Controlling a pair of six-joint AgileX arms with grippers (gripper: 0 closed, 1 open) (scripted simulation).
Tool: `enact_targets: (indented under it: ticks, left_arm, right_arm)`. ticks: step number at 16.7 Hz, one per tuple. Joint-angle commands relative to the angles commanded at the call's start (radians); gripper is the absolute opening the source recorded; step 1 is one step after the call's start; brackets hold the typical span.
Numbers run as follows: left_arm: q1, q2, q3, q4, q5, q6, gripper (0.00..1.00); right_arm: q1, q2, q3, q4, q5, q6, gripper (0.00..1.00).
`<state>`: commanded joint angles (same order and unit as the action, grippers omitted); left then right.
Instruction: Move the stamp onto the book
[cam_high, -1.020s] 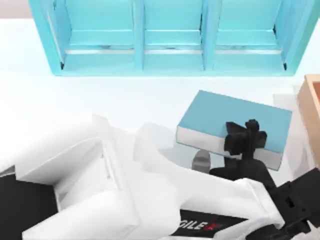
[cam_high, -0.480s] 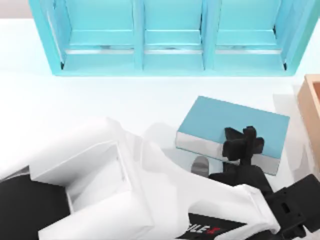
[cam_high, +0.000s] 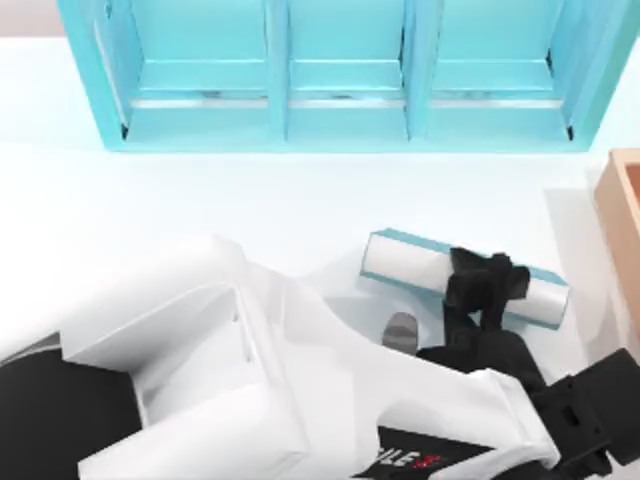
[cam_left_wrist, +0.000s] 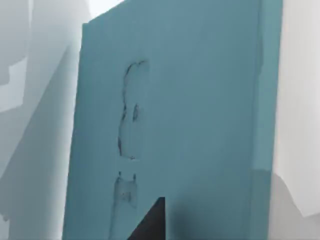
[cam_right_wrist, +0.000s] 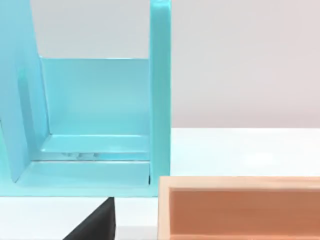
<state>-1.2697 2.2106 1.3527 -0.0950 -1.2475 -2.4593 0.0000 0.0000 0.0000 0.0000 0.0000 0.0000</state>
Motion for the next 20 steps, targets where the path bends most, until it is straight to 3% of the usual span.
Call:
enact_targets:
  ticks: [2,3,13,16,20]
  left_arm:
    - [0.0,0.0,0.0,0.0,0.0,0.0,0.98]
    - [0.0,0.0,0.0,0.0,0.0,0.0,1.0]
    - [-0.005,0.004,0.003,-0.013,0.0,-0.013,1.0]
    - [-0.038,0.024,0.032,-0.108,-0.007,-0.107,1.0]
    - [-0.111,0.069,0.1,-0.375,-0.014,-0.36,1.0]
  right_arm:
    - [0.0,0.0,0.0,0.0,0.0,0.0,1.0]
    - [0.0,0.0,0.0,0.0,0.0,0.0,1.0]
    - [0.0,0.0,0.0,0.0,0.0,0.0,1.0]
    - [0.0,0.0,0.0,0.0,0.0,0.0,1.0]
    - [0.0,0.0,0.0,0.0,0.0,0.0,1.0]
